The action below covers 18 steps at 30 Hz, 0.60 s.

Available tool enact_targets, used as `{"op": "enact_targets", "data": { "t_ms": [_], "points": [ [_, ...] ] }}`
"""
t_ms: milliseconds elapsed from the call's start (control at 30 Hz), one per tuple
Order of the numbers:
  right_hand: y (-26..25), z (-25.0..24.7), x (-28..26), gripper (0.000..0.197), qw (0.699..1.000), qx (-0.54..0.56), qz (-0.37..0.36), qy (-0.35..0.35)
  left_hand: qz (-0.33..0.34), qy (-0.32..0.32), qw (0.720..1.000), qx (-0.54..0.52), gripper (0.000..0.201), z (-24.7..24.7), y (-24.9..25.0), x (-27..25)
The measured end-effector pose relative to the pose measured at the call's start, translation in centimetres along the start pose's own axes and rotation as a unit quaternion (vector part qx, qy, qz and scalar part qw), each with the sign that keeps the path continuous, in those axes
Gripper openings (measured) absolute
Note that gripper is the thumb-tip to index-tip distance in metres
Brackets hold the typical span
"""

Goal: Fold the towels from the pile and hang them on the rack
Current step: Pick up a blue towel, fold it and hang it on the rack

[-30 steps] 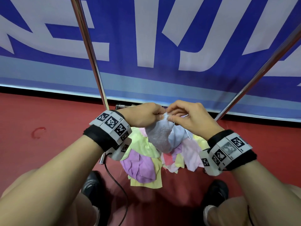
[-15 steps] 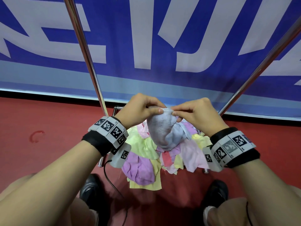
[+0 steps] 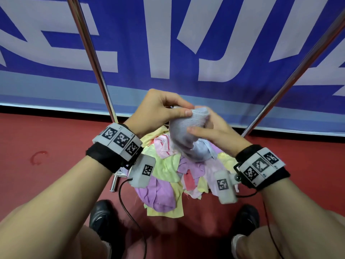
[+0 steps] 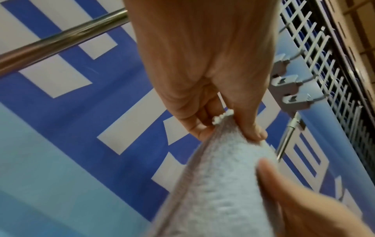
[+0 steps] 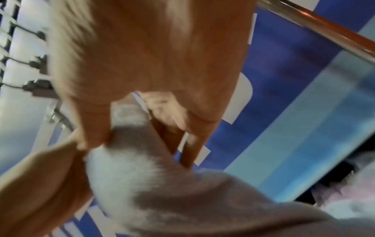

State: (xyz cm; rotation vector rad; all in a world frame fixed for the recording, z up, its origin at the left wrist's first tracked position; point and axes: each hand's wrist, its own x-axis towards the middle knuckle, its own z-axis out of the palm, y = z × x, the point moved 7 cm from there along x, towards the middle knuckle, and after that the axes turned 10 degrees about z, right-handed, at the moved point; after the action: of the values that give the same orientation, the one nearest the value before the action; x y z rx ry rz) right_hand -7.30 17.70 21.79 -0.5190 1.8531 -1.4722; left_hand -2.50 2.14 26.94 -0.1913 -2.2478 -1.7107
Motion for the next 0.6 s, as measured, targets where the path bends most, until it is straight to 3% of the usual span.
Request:
{"op": "enact_targets", "data": {
  "t_ms": [67, 133, 200, 267, 400, 467, 533, 600],
  "points": [
    [-0.4, 0.2, 0.2, 0.015, 0.996, -0.044, -0.013, 0.075, -0.011, 0.041, 0.998, -0.051, 0.027, -0.6, -0.3, 0.1],
    [-1.1, -0.4, 0.0, 0.025, 0.985, -0.035, -0.054, 0.157, -0.05, 0.073, 0.988, -0.127, 0.048, -0.7, -1.8, -0.6],
    [-1.9, -1.0, -0.5, 0.025, 0.977, 0.004, -0.092, 0.194, -0.106, -0.011, 0.982, -0.153, 0.054, 1.4, -3.8, -1.8],
    [-2.6, -1.7, -0.9, 0.03, 0.97, 0.026, -0.109, 0.217, -0.148, -0.103, 0.977, -0.115, 0.051, 3.8, -5.5, -3.3],
    [-3.1, -4.1, -1.0, 0.039, 0.955, 0.098, -0.104, 0.26, -0.118, -0.04, 0.991, -0.049, 0.043, 4.2, -5.3, -3.0],
    [-2.6, -4.3, -0.6, 0.058, 0.952, 0.189, -0.07, 0.23, -0.089, -0.012, 0.995, -0.047, 0.047, 3.9, -3.9, -2.3],
    [-1.2, -2.3, 0.1, 0.067, 0.948, 0.295, -0.008, 0.117, -0.086, 0.019, 0.994, -0.069, 0.045, 3.1, -2.9, -1.5],
    [0.5, 0.2, 0.5, 0.064, 0.965, 0.249, 0.059, 0.049, -0.106, 0.047, 0.989, -0.091, 0.038, 1.9, -2.8, -0.8]
  ]
}}
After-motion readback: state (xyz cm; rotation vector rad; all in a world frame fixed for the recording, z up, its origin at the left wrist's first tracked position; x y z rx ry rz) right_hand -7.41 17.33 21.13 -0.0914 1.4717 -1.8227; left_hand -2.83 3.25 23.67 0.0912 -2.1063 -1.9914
